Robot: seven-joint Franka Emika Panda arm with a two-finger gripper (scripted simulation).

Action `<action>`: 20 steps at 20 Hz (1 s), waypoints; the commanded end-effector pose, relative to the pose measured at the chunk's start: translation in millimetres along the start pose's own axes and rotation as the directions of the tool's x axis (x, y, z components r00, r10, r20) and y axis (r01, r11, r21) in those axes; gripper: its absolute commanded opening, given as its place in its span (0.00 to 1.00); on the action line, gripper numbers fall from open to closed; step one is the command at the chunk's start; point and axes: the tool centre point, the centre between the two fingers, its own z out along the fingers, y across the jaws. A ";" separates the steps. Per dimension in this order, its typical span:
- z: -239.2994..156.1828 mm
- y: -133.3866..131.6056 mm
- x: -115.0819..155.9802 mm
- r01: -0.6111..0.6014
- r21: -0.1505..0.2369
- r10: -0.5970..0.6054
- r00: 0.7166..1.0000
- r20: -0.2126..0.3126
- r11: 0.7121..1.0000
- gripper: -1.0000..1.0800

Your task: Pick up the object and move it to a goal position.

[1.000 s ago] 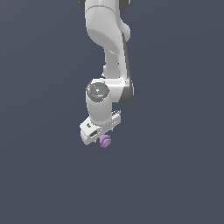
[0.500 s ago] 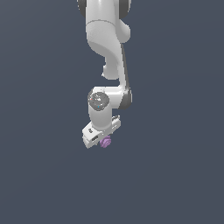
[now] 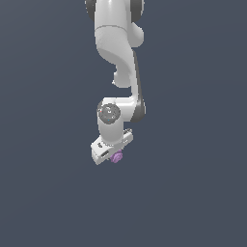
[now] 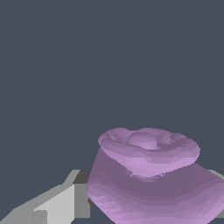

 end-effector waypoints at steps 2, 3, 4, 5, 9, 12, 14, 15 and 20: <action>0.4 -0.1 -0.1 0.000 0.000 0.000 1.000 0.000 1.000 0.00; 0.4 -0.1 -0.1 0.000 0.000 0.000 1.000 0.000 1.000 0.00; 0.4 -0.1 -0.1 0.000 0.000 0.000 1.000 0.000 1.000 0.00; 0.4 0.0 0.0 0.000 0.000 0.000 1.000 0.000 1.000 0.00; -3.1 -0.9 -1.1 0.000 0.000 0.000 1.000 0.000 1.000 0.00; -10.2 -2.9 -3.3 0.000 0.000 0.000 1.000 0.000 1.000 0.00; -17.2 -4.8 -5.4 0.000 0.000 0.000 1.000 0.000 1.000 0.00; -21.6 -5.8 -6.9 0.000 0.000 0.000 1.000 0.000 1.000 0.00; -49.4 -13.3 -15.4 0.000 0.000 0.000 1.000 0.000 1.000 0.00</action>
